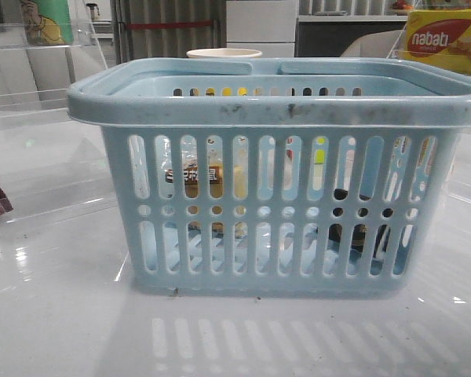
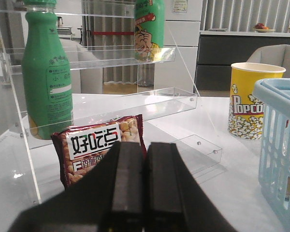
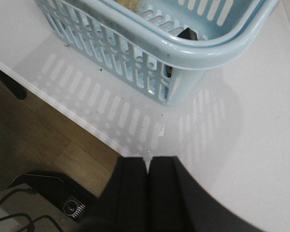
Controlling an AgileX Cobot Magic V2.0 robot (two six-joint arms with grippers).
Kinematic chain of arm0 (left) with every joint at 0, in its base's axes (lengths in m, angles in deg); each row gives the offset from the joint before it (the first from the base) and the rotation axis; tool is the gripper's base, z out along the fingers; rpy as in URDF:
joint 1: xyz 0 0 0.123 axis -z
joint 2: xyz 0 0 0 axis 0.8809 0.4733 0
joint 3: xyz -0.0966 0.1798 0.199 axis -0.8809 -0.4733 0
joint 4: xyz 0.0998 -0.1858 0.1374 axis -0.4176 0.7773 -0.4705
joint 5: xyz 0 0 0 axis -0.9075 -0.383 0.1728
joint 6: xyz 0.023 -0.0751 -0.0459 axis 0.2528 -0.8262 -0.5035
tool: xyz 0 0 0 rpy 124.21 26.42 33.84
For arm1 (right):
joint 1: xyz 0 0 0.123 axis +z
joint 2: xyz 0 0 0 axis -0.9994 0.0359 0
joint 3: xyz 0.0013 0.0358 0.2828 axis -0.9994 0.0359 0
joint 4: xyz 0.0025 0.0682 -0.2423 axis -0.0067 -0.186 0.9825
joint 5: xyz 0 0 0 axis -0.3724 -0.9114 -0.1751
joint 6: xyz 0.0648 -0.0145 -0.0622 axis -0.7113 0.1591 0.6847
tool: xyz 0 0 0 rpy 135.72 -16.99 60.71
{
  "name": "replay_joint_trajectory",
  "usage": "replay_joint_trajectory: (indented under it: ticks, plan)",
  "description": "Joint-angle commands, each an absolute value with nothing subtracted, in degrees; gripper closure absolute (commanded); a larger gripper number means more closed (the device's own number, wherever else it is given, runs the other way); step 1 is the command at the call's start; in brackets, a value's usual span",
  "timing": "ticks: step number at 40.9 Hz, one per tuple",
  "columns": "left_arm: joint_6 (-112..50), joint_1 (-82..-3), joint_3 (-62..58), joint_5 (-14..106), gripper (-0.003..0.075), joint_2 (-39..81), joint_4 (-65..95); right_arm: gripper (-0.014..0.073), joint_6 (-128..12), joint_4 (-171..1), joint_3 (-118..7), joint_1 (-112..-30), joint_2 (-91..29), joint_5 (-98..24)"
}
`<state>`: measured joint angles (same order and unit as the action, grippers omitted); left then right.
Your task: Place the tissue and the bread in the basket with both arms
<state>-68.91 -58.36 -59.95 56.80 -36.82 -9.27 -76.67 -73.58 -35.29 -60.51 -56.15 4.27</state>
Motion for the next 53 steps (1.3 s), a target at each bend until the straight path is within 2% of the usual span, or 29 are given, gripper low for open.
replay_joint_trajectory:
  ticks: [1, 21, 26, 35, 40, 53]
  plan:
    - [-68.93, -58.38, -60.37, 61.7, 0.0627, -37.86, -9.01, 0.0567, -76.67, -73.47, -36.7, -60.82, -56.23, 0.99]
    - [-68.93, -58.38, -60.37, 61.7, 0.0627, -37.86, -9.01, 0.0567, -76.67, -73.47, -36.32, -60.82, -56.75, 0.74]
    - [-68.93, -58.38, -60.37, 61.57, 0.0627, -37.86, -9.01, 0.0567, -76.67, -74.4, -33.82, -65.01, -60.37, -0.98]
    - [-68.93, -58.38, -60.37, 61.57, 0.0627, -37.86, -9.01, 0.0567, -76.67, -74.4, -20.66, -79.8, -73.9, -23.15]
    - [-68.93, -58.38, -60.37, 61.57, 0.0627, -37.86, -9.01, 0.0567, -76.67, -74.4, -12.47, -84.98, -81.01, -33.44]
    - [-68.93, -58.38, -60.37, 61.57, 0.0627, -37.86, -9.01, 0.0567, -76.67, -74.4, 3.86, -87.88, -90.56, -50.37]
